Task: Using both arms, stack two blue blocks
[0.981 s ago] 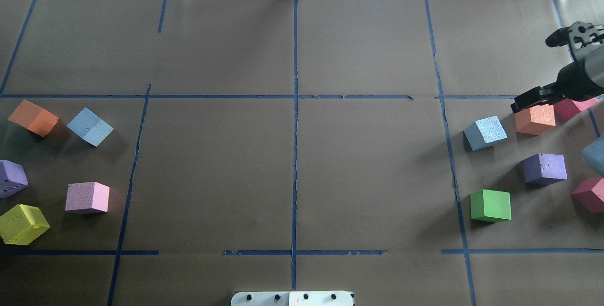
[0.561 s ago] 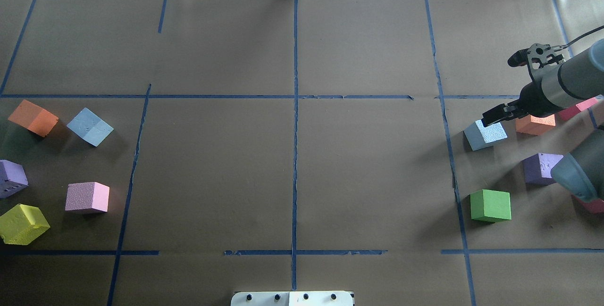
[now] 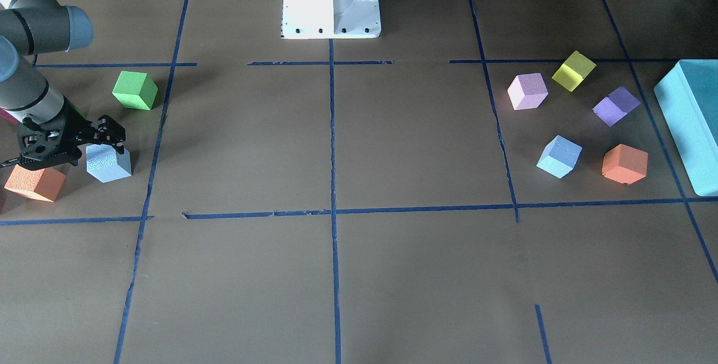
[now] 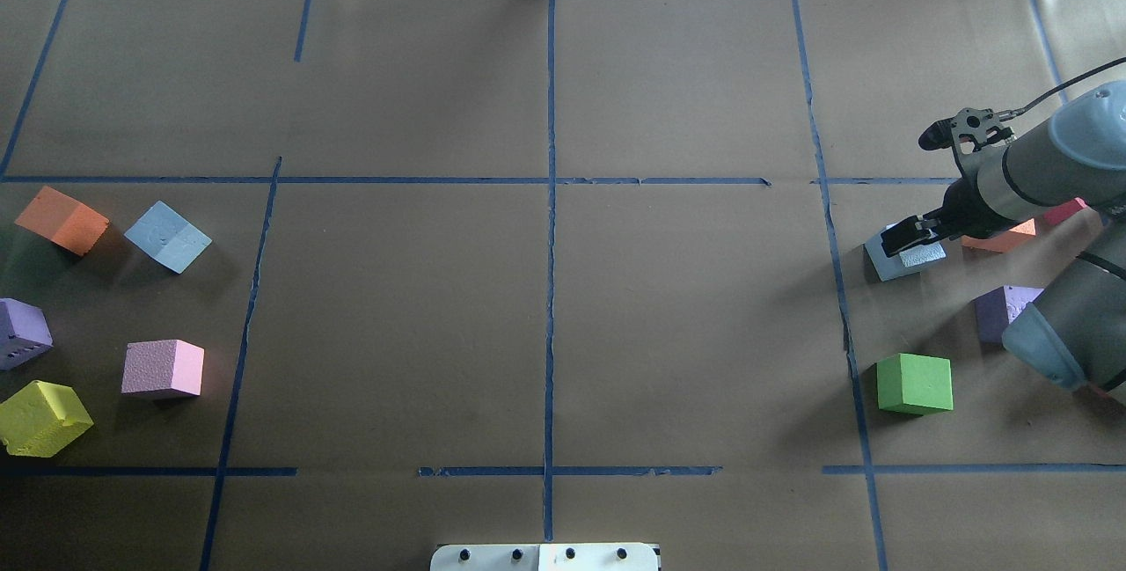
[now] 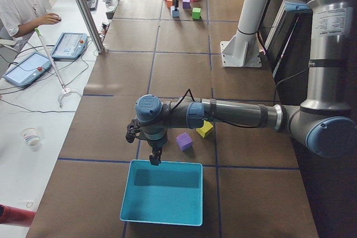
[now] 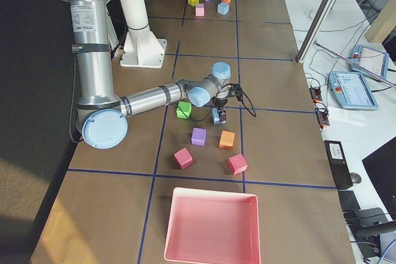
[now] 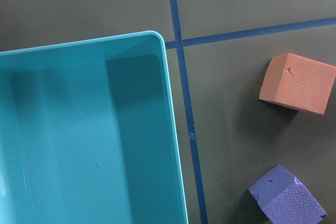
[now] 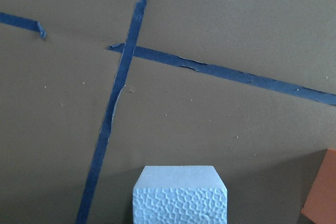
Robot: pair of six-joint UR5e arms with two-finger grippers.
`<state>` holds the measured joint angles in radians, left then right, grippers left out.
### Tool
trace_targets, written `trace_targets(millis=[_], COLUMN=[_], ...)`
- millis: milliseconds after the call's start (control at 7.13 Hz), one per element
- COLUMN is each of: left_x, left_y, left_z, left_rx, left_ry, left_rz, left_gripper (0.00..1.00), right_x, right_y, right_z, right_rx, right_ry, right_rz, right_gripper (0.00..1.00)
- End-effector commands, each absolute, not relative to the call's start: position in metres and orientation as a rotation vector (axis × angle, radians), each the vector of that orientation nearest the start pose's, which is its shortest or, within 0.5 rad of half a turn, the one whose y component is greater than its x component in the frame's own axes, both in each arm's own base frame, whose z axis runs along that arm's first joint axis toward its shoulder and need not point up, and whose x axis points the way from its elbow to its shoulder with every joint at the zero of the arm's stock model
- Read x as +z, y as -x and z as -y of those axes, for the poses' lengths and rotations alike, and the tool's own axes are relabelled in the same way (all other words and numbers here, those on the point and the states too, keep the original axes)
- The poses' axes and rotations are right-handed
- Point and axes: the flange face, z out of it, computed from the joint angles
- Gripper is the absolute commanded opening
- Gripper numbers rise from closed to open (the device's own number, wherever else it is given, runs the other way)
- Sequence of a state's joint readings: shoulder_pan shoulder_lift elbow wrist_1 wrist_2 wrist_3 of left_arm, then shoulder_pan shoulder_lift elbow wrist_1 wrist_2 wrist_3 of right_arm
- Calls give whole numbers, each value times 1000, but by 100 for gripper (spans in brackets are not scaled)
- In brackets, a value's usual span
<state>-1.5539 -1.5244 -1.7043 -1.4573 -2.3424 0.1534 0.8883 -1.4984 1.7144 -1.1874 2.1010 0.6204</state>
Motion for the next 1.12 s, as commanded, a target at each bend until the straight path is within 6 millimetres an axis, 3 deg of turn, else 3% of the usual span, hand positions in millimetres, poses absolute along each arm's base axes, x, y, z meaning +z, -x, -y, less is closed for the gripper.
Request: trace_targets(millis=[0,140,280,421,561,701,841,981], left_x=[627,628,627,627,627,627,627,627], left_y=[56,56,56,56,56,56,56,56], left_z=[470,469,469,469,469,469,469,469], left_rx=[152,150,151,151,151,152,152,152], left_ry=[-28,-25,-26,-26,-26,-28,-28,-28], left_rz=[-772,-772,-772,-772,-772,-772,-772,-772], left_gripper=[100,100,100,100,100,100,100,100], right_x=[518,517,517,521,510,472,420,352], right_y=[295,297,298,299,298,311,345,400], right_z=[484,485,486,485,485,497,511,512], right_rx=[-227,-227,-227,-226,-219,-182,-115,-58], right_ry=[-154,-155,-153,-148,-158,-172,-146,-95], right_rz=[753,755,754,748,764,804,838,840], right_gripper=[100,85,50,34,32,32,32,32])
